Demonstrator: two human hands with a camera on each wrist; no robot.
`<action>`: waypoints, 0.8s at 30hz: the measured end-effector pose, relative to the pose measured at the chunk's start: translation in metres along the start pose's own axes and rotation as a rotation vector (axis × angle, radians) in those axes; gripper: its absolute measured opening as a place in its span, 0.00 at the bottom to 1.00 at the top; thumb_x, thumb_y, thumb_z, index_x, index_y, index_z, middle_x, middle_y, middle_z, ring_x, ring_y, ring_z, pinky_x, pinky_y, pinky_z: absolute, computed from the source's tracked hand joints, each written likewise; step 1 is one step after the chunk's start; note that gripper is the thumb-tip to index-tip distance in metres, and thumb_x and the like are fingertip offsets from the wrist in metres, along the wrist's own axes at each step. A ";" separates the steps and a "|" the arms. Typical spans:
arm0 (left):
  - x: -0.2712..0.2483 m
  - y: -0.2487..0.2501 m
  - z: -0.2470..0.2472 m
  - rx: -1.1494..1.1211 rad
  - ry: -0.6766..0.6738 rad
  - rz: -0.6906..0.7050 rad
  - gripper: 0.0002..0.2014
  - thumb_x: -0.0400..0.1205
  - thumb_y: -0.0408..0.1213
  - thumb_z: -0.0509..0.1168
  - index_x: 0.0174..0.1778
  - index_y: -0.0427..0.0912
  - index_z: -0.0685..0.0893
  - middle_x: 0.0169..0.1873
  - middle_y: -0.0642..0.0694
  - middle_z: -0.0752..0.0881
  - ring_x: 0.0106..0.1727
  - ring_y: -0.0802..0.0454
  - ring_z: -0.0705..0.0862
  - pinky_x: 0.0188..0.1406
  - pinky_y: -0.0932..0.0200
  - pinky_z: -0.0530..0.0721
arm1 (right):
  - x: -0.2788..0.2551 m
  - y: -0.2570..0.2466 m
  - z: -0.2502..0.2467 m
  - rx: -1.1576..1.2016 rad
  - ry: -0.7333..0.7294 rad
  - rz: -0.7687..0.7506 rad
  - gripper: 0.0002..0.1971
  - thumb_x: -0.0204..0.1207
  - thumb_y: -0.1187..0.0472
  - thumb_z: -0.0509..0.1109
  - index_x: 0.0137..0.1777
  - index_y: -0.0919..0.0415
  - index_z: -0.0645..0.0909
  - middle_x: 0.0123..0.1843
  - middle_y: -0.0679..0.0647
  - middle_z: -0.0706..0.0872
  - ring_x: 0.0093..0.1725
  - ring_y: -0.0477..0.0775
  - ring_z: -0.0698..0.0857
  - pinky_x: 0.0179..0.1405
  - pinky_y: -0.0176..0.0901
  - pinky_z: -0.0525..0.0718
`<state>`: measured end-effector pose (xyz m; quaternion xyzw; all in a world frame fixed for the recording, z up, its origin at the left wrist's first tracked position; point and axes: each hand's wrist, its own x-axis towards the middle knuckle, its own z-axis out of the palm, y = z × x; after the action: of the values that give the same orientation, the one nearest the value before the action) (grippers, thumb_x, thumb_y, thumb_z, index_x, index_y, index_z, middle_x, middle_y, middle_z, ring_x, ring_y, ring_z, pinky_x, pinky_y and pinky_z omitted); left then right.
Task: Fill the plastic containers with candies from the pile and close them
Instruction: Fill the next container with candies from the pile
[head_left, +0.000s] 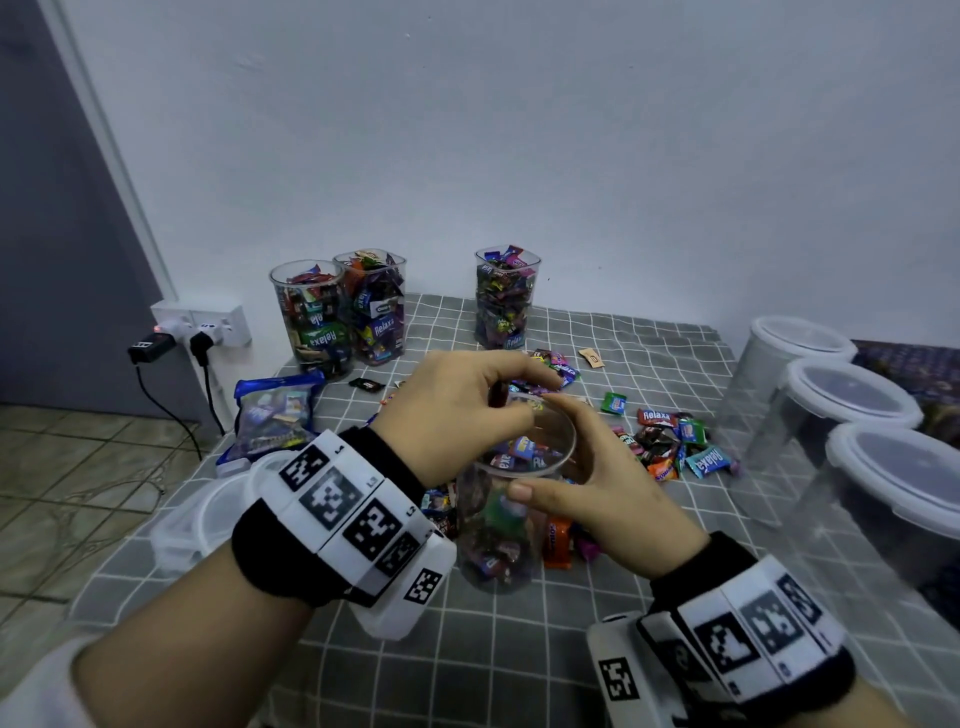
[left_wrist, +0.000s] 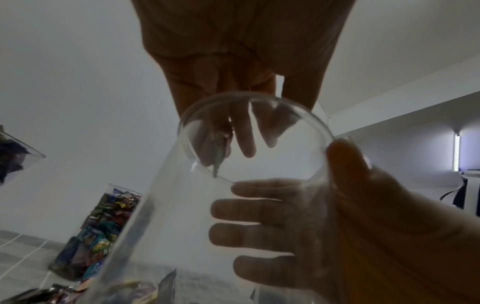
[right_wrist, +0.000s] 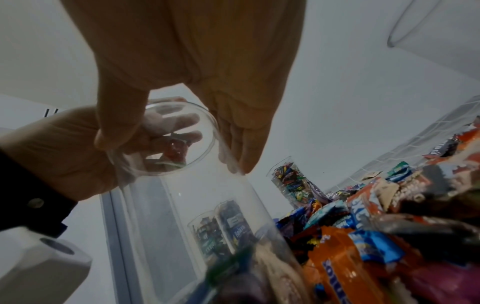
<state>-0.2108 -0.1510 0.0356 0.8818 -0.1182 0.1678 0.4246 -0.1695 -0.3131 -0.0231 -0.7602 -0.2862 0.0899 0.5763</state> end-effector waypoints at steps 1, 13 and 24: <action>0.000 0.000 0.001 -0.012 -0.008 -0.011 0.18 0.63 0.52 0.61 0.46 0.61 0.88 0.38 0.53 0.90 0.40 0.58 0.85 0.45 0.58 0.83 | 0.000 -0.001 0.000 -0.001 -0.001 0.000 0.51 0.50 0.42 0.81 0.76 0.52 0.64 0.68 0.44 0.79 0.68 0.40 0.78 0.71 0.49 0.76; 0.000 -0.005 -0.002 -0.327 0.146 0.024 0.16 0.77 0.27 0.65 0.46 0.56 0.86 0.44 0.58 0.89 0.49 0.61 0.86 0.53 0.64 0.84 | -0.001 -0.003 -0.004 -0.078 -0.027 0.054 0.57 0.50 0.38 0.83 0.79 0.45 0.56 0.68 0.38 0.78 0.69 0.40 0.77 0.72 0.49 0.74; 0.018 -0.084 -0.008 0.327 -0.108 -0.393 0.26 0.78 0.44 0.69 0.72 0.55 0.72 0.71 0.50 0.75 0.71 0.48 0.74 0.69 0.47 0.74 | 0.024 0.011 -0.050 -0.719 -0.212 0.221 0.54 0.65 0.52 0.79 0.84 0.52 0.46 0.83 0.53 0.59 0.80 0.50 0.61 0.77 0.43 0.62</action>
<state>-0.1664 -0.0946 -0.0117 0.9525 0.0613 0.0515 0.2938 -0.1227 -0.3434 -0.0128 -0.9264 -0.2736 0.1234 0.2273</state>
